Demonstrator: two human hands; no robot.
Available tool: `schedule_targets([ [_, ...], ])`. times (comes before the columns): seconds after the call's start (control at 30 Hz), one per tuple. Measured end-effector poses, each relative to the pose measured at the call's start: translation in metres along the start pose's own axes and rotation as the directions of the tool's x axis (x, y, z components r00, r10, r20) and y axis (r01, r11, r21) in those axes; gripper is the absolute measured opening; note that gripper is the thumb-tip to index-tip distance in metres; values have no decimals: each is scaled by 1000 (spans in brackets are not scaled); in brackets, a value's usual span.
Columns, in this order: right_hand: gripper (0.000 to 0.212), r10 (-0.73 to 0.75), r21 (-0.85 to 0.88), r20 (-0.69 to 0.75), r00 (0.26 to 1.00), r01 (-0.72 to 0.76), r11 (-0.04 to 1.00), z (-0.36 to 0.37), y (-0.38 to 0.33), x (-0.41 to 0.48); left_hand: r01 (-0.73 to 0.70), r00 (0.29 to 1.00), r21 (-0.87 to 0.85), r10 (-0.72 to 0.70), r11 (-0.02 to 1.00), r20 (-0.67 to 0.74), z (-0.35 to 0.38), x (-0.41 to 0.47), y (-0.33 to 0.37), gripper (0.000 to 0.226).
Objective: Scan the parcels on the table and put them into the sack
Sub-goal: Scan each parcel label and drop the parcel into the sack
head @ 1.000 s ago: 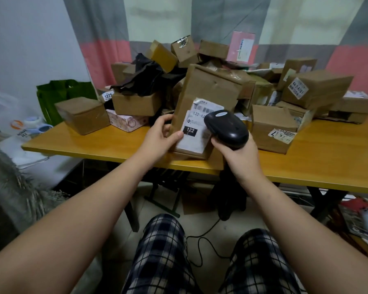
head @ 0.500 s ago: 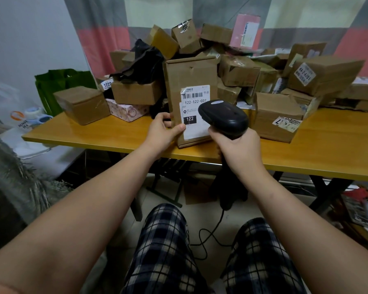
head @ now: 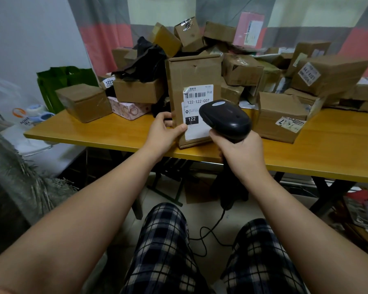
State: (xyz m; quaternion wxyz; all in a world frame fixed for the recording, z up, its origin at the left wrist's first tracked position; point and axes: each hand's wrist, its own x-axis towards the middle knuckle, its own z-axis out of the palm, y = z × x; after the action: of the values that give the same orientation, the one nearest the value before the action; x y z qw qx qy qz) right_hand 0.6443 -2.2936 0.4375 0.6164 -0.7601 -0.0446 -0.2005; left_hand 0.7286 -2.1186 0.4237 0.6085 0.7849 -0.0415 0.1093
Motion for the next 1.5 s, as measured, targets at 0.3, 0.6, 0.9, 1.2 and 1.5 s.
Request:
schedule_targets([
  [0.3,29,-76,96,386,919,42,994,76,-6,-27,-58,964,-97,31,994,-264,-102,-106,-42,51],
  [0.6,47,-2,-27,790,613,39,999,252,-1,-78,70,655,-47,-82,996,-751,-243,-220,-117,50],
  [0.9,85,171,-88,828,533,-177,980,332,56,-92,383,372,-104,-256,918,-892,-307,-266,-219,52],
  [1.2,12,434,-206,842,321,-552,808,370,79,-86,488,730,123,-326,864,-601,-321,-189,-230,42],
  [1.5,64,233,-103,735,637,-235,967,371,94,-97,334,776,-74,-319,940,-544,-290,-175,-205,42],
])
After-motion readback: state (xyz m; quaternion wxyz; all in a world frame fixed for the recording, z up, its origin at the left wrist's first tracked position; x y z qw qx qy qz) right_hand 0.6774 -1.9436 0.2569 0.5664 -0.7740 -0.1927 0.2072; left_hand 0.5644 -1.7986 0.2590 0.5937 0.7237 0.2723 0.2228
